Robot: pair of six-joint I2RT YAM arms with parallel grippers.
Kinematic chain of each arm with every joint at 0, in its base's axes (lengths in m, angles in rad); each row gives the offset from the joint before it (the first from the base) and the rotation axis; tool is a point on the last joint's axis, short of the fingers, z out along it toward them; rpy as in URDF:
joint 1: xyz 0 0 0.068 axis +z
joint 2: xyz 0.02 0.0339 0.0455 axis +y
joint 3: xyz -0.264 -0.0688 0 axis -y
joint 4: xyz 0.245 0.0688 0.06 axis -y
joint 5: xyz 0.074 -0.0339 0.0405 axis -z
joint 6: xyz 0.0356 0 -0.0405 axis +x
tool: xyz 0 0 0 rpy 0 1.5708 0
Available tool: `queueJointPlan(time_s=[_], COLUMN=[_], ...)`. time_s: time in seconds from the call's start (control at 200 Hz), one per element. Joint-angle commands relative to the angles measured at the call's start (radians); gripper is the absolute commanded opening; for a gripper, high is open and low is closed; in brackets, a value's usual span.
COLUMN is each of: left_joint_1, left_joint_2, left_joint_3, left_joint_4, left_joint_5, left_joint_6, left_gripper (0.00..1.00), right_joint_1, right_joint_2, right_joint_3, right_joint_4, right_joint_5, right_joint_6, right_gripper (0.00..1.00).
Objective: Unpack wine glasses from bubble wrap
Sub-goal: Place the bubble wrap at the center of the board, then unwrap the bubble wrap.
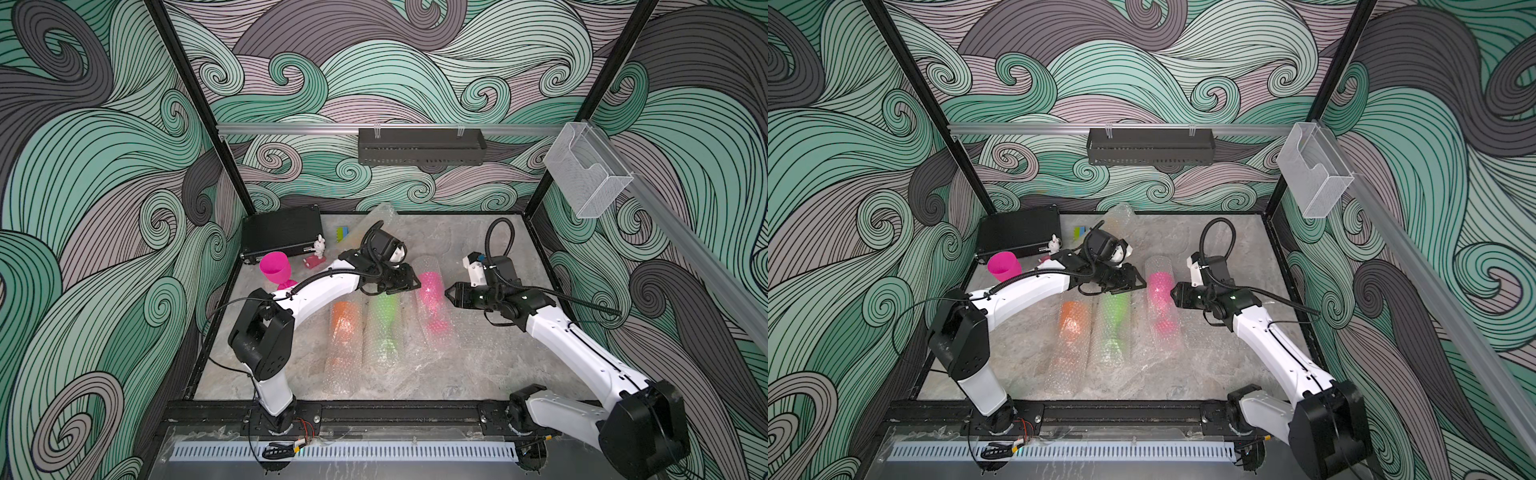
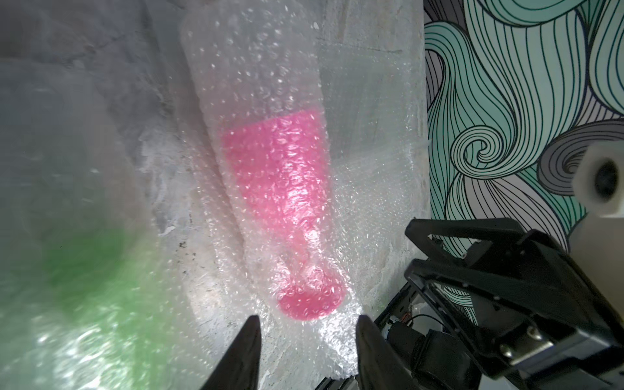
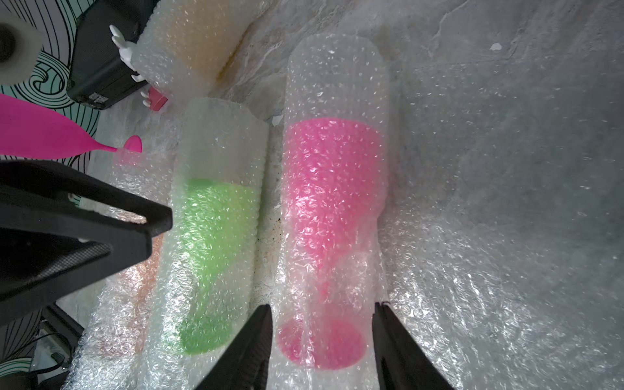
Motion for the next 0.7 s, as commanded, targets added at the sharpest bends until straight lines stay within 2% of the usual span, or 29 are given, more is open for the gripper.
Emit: queueJointPlan(time_s=[0.0, 0.245, 0.455, 0.696], left_joint_1=[-0.033, -0.106, -0.144, -0.171], left_joint_2=[0.050, 0.134, 0.228, 0.301], left_joint_3=[0.046, 0.109, 0.217, 0.261], left_joint_4=[0.002, 0.027, -0.060, -0.130], left_joint_5=[-0.001, -0.020, -0.053, -0.114], left_joint_6=[-0.047, -0.083, -0.034, 0.014], left_gripper=[0.47, 0.48, 0.49, 0.49], right_joint_1=[-0.022, -0.046, -0.059, -0.069], right_joint_2=[-0.024, -0.029, -0.016, -0.018], right_joint_3=[-0.025, -0.063, -0.074, -0.092], right_joint_4=[-0.025, -0.016, 0.005, 0.025], right_joint_5=[0.011, 0.046, 0.040, 0.028], right_joint_6=[-0.015, -0.024, -0.019, -0.016], right_gripper=[0.52, 0.53, 0.53, 0.53])
